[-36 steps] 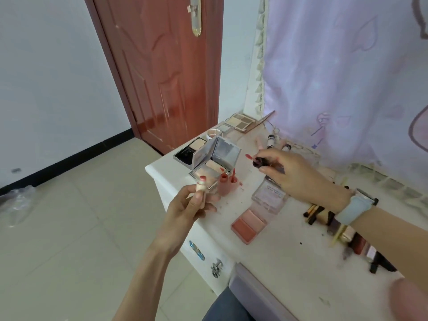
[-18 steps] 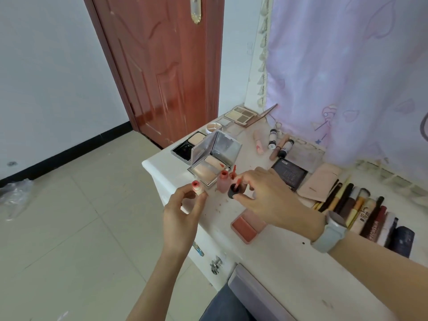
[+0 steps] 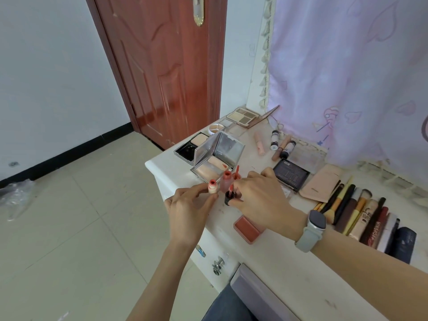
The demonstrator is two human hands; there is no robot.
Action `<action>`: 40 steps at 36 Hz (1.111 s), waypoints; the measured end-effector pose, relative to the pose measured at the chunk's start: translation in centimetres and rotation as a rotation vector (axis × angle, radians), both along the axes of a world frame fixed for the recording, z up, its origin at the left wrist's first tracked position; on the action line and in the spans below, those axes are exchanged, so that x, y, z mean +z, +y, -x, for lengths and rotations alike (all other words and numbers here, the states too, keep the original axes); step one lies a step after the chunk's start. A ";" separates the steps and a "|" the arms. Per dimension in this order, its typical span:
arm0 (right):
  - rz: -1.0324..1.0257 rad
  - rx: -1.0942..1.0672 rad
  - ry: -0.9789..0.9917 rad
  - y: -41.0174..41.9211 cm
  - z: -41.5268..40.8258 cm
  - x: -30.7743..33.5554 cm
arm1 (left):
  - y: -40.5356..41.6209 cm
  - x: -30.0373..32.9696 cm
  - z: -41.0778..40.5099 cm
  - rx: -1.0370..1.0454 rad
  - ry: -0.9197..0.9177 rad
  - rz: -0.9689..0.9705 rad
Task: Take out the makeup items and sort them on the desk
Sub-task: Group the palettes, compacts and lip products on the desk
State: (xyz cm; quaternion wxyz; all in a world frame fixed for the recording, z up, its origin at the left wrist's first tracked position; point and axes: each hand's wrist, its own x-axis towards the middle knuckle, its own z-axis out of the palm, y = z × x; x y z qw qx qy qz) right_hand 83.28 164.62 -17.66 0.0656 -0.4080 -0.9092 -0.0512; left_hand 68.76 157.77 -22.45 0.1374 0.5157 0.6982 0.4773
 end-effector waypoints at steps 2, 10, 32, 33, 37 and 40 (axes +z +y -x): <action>-0.008 -0.008 -0.008 -0.1 0.1 -0.1 | 0.1 0.0 0.0 0.001 0.013 0.011; 0.028 -0.027 -0.017 -0.5 0.3 0.1 | 0.2 -0.3 0.0 0.015 0.040 0.018; 0.026 -0.364 0.092 10.1 -3.1 0.4 | 3.0 -2.1 3.0 0.254 0.270 0.226; 0.001 -0.371 0.040 10.5 -2.8 0.1 | 2.9 -2.2 3.0 0.257 0.277 0.239; -0.065 -0.319 -0.209 11.3 -1.8 -0.5 | 2.8 -2.1 2.9 0.258 0.296 0.295; -0.076 -0.277 -0.270 11.6 -1.4 -0.6 | 2.8 -1.8 3.0 0.246 0.300 0.323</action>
